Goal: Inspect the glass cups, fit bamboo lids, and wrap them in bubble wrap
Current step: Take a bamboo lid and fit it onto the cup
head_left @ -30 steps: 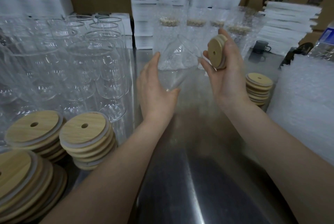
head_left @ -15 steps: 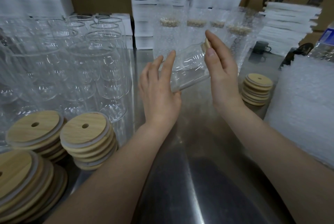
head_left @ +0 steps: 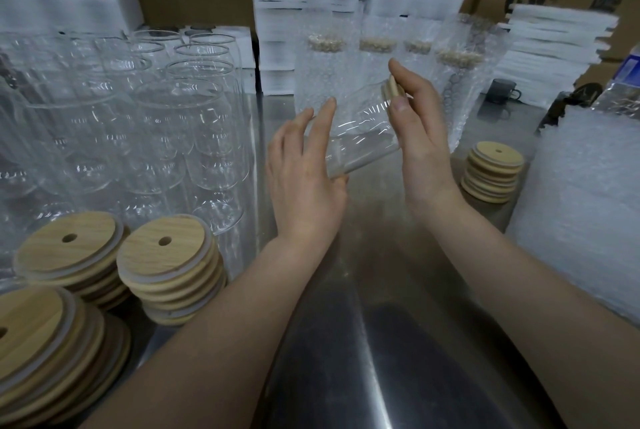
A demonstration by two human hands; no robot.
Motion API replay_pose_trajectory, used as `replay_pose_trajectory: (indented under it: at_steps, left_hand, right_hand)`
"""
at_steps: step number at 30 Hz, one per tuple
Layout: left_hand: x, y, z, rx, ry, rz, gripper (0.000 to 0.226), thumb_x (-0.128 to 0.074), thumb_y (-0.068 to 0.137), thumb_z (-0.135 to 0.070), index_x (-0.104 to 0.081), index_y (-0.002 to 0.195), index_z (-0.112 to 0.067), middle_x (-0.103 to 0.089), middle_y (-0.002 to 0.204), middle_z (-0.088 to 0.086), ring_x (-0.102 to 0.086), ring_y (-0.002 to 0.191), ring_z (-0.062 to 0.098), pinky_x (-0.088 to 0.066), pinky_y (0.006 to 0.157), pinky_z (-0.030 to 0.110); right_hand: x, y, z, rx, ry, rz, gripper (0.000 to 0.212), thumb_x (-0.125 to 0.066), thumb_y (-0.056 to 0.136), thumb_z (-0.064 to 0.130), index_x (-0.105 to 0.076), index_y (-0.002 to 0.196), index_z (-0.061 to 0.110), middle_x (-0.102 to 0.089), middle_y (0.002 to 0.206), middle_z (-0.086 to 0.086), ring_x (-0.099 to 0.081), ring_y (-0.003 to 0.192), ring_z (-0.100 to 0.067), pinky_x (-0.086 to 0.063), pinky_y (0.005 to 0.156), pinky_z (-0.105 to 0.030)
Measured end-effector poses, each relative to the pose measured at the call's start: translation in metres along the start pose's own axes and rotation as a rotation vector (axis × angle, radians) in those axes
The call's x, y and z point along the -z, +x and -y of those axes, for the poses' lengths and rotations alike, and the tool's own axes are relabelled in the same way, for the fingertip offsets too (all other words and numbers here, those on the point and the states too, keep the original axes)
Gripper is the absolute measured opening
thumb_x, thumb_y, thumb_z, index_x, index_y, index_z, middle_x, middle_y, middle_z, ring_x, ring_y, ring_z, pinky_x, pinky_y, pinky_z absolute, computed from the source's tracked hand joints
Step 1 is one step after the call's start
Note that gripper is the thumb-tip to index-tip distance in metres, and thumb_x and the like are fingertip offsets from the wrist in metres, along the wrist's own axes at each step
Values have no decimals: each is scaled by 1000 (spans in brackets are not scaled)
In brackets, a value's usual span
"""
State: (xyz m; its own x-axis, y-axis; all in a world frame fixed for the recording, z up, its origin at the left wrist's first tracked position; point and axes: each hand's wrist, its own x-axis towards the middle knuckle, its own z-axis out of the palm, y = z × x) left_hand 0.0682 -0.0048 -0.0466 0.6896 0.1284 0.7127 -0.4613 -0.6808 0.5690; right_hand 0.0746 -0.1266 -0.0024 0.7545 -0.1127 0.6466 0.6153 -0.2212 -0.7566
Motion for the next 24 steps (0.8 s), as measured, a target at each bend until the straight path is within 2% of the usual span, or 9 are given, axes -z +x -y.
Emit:
replay_pose_trajectory:
  at_steps: [5,11,18,21,24]
  left_hand:
    - [0,-1,0,-12,35,-8,91,-81,67,-5,-42,147,-22,-48,144,6,-40,135,29,-31,113,38]
    - [2,0,1,-11,53,-34,89,-80,66,-2,-45,146,-22,-50,143,5,-44,132,29,-40,106,43]
    - [3,0,0,17,81,7,91,-80,70,-9,-39,148,-30,-44,148,-3,-37,137,23,-40,103,45]
    - [3,1,-1,31,48,10,91,-82,70,-12,-39,149,-29,-45,147,-3,-36,137,22,-37,105,41]
    - [1,2,0,37,16,8,93,-85,70,-18,-36,150,-28,-45,147,-2,-37,136,22,-31,107,33]
  right_hand:
    - [1,1,2,-32,23,22,39,-40,95,23,-46,134,22,-45,136,-6,-40,134,-21,-31,117,-44]
    - [0,1,1,-18,-9,63,37,-39,95,23,-46,132,22,-46,131,0,-41,133,-20,-30,117,-43]
    - [2,2,0,-45,-31,85,40,-38,95,27,-44,135,23,-46,133,4,-40,135,-20,-30,117,-46]
    - [6,4,0,-61,-46,135,42,-39,96,30,-41,138,29,-43,132,19,-36,138,-11,-29,119,-43]
    - [7,4,0,-49,-32,120,48,-38,98,32,-34,146,30,-37,143,14,-34,140,-5,-31,119,-38]
